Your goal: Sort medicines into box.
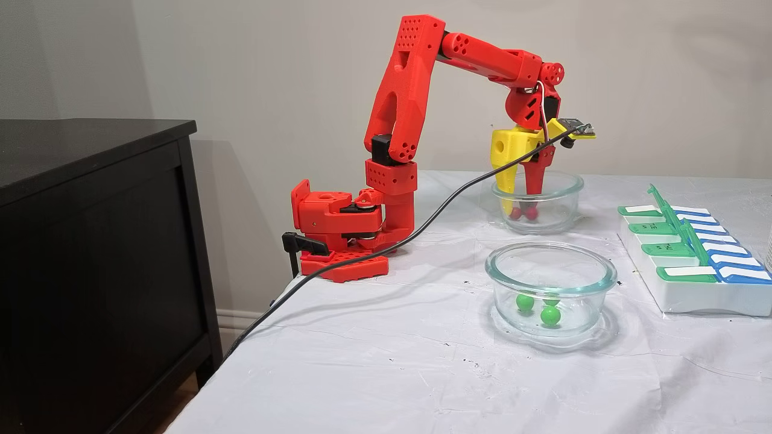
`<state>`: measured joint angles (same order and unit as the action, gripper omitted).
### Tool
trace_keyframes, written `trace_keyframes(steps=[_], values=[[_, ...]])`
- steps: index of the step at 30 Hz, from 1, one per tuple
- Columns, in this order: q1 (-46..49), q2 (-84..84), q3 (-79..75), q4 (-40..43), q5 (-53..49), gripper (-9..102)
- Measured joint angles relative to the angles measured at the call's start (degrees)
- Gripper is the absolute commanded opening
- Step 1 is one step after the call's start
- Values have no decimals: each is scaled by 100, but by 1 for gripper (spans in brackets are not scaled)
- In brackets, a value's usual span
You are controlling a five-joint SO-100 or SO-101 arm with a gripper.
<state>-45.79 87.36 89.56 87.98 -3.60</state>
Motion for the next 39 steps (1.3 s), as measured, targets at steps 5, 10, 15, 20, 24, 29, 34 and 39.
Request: trace_keyframes(steps=[5,10,15,20,24,29,34,39], values=[[0,-88,-97,79,0,10],[-9,-149,-105,97,53,8],[-9,-185,-105,123,53,0],[-9,-211,-105,149,53,0],[-9,-272,-114,158,53,0],[97,-220,-299,255,-53,0],[387,-9,-457,387,-272,0],[571,211,-694,589,-439,0]])
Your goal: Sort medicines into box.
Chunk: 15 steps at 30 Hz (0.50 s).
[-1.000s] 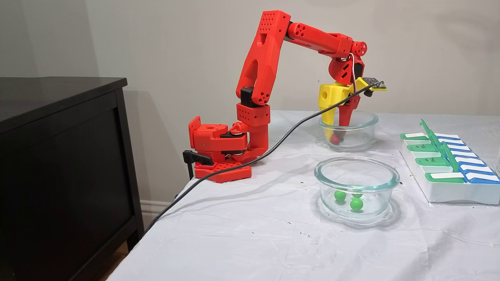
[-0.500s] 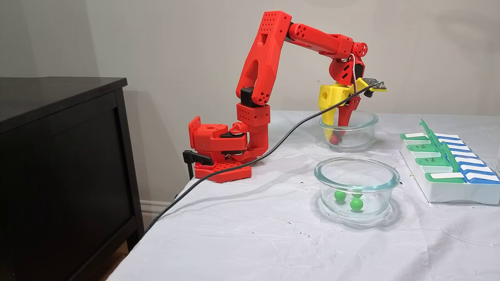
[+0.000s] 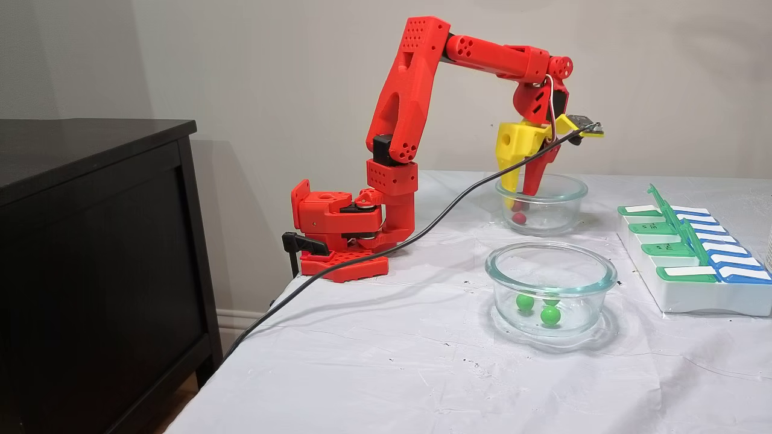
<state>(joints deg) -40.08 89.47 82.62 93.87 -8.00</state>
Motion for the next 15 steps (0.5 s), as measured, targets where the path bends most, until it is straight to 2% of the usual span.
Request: trace_keyframes(steps=[15], values=[[1740,79,-2145,26,167,0]])
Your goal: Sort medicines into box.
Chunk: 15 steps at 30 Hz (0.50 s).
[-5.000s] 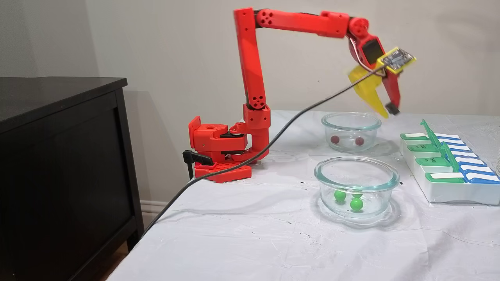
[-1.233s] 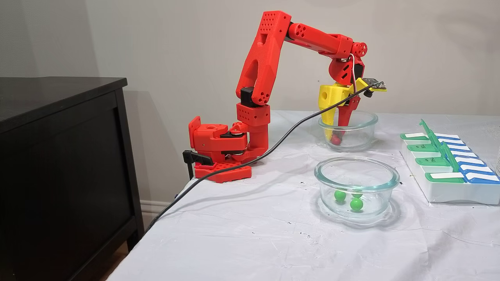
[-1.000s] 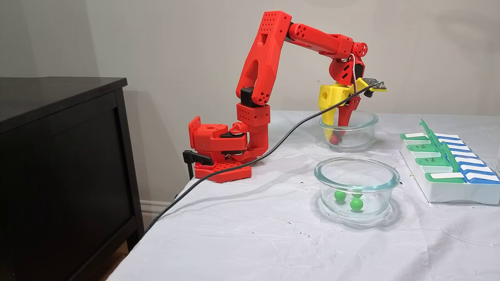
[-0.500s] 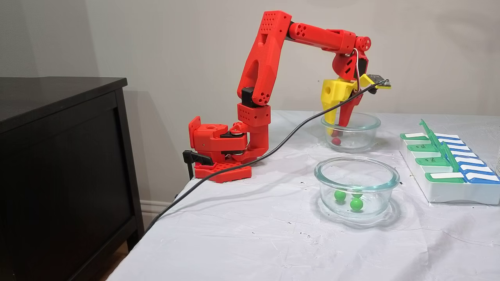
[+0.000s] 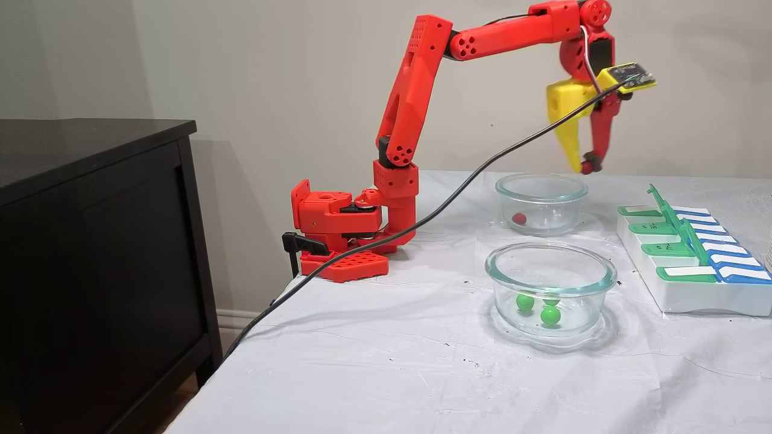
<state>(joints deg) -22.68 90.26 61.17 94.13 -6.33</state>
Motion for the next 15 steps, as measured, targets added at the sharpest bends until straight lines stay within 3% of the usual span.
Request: trace_keyframes(steps=[15], values=[[1204,-457,149,-1055,-501,0]])
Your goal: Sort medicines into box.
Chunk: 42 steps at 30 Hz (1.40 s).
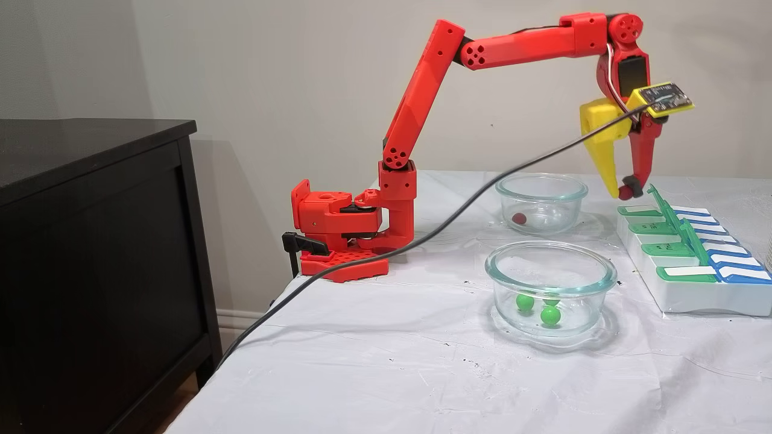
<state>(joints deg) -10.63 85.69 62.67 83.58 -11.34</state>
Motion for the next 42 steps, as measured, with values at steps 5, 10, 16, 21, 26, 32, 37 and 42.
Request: trace_keyframes(steps=[5,10,16,21,26,32,37,42], values=[[158,237,993,-360,-211,0],[334,281,1415,-914,-272,0],[580,281,1274,-976,-272,0],[694,281,1151,-923,-308,0],[817,272,1055,-1099,-404,0],[835,-316,501,-1239,-404,0],[773,-545,325,-1063,-404,0],[738,-545,308,-1011,-466,25]])
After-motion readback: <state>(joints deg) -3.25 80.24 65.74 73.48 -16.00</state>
